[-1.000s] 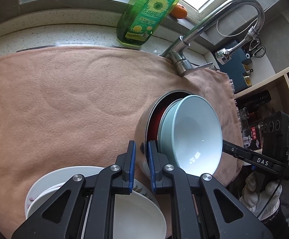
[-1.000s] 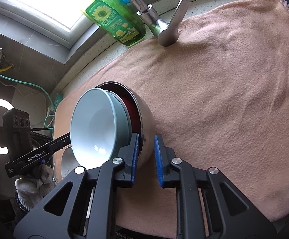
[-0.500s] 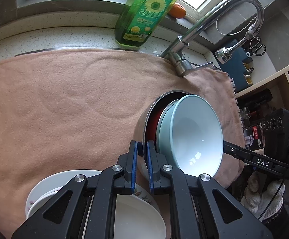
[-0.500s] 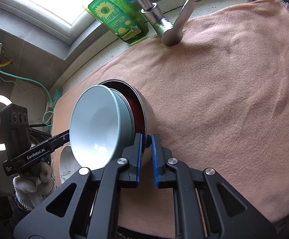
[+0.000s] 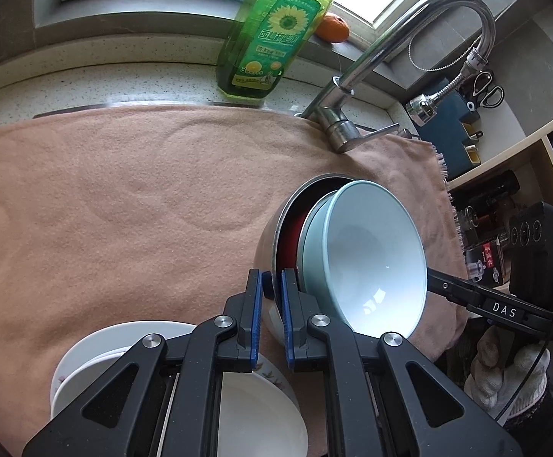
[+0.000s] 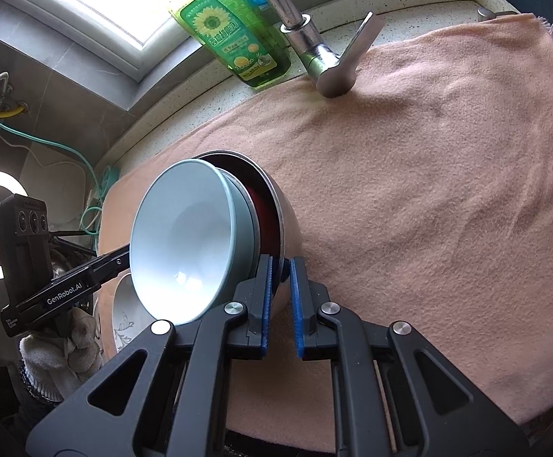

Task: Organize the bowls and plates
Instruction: 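Lift the nested bowls and carry them over the stacked floral plates, then lower the nested bowls onto the plates and open the right tool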

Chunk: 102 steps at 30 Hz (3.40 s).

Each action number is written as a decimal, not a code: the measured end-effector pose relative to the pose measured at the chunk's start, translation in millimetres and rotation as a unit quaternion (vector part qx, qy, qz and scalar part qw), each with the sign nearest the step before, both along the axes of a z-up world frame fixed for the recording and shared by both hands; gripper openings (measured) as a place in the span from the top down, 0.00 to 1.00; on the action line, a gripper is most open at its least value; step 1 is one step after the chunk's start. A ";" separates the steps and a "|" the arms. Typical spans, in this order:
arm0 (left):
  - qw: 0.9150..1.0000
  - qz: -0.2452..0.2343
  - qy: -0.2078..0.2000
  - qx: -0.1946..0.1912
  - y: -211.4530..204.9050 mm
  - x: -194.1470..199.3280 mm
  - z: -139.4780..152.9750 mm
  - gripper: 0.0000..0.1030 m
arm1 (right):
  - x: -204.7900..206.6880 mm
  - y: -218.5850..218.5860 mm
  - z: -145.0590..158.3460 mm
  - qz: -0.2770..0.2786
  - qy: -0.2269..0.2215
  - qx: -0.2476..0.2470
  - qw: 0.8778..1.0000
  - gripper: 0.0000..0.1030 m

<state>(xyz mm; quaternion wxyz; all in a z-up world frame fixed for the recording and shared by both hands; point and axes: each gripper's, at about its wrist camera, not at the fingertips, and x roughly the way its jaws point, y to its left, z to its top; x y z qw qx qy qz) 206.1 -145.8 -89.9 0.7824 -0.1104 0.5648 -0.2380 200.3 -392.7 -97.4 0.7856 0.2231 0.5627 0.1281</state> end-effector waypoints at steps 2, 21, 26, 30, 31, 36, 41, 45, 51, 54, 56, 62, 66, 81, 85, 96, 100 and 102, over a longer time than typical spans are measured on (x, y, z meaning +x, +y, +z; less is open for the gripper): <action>1.000 0.003 -0.004 -0.002 1.3 -1.4 4.0 0.92 | -0.7 0.2 5.0 0.002 -0.002 0.002 1.000 0.91; 0.995 0.091 -0.042 -0.003 51.6 -42.1 41.6 0.92 | -7.4 45.7 52.5 0.093 -0.050 0.017 0.994 0.91; 0.992 0.122 -0.044 0.000 71.2 -60.4 45.6 0.92 | -12.1 66.8 54.2 0.123 -0.050 0.022 0.991 0.91; 0.990 0.136 -0.045 0.005 86.5 -72.4 47.2 0.92 | -18.5 84.8 53.6 0.138 -0.051 0.026 0.989 0.91; 0.989 0.137 -0.045 0.006 90.6 -74.7 47.5 0.92 | -20.0 88.4 52.7 0.139 -0.051 0.028 0.989 0.91; 0.990 0.137 -0.044 0.008 109.6 -84.8 46.9 0.92 | -32.1 109.8 47.8 0.137 -0.044 0.034 0.989 0.91; 0.990 0.132 -0.041 0.009 125.8 -94.3 42.4 0.92 | -45.8 127.1 41.2 0.136 -0.040 0.029 0.989 0.91; 0.991 0.128 -0.035 0.007 133.3 -97.1 36.6 0.92 | -54.5 135.9 35.7 0.131 -0.033 0.025 0.990 0.91; 0.993 0.118 -0.030 0.008 138.7 -101.2 29.7 0.92 | -62.0 141.7 26.5 0.123 -0.022 0.021 0.992 0.91; 0.993 0.114 -0.027 0.010 139.9 -102.4 26.2 0.92 | -63.8 143.7 23.3 0.121 -0.018 0.019 0.992 0.91; 0.993 0.113 -0.024 0.010 140.7 -103.7 23.5 0.92 | -66.0 144.8 21.5 0.122 -0.016 0.018 0.992 0.91; 0.993 0.112 -0.016 0.010 143.7 -106.7 17.3 0.92 | -69.4 147.0 18.7 0.121 -0.014 0.016 0.992 0.91; 0.994 0.111 -0.018 0.013 143.9 -108.2 16.0 0.92 | -70.8 148.8 17.3 0.120 -0.015 0.014 0.993 0.91; 0.994 0.106 -0.016 0.017 147.1 -114.0 13.8 0.92 | -76.9 155.1 20.9 0.125 -0.023 -0.005 0.992 0.91; 0.994 0.105 -0.015 0.013 148.4 -113.6 13.6 0.92 | -80.0 156.0 22.5 0.125 -0.026 -0.012 0.992 0.91; 0.994 0.099 -0.028 0.027 147.6 -120.0 18.9 0.88 | -88.0 152.3 32.5 0.118 -0.042 -0.027 0.992 0.77; 0.994 0.104 -0.033 0.029 150.8 -123.2 20.7 0.86 | -91.9 150.8 39.3 0.116 -0.055 -0.034 0.991 0.68; 0.994 0.104 -0.036 0.029 151.9 -125.1 22.0 0.86 | -94.1 150.6 42.3 0.114 -0.060 -0.037 0.991 0.68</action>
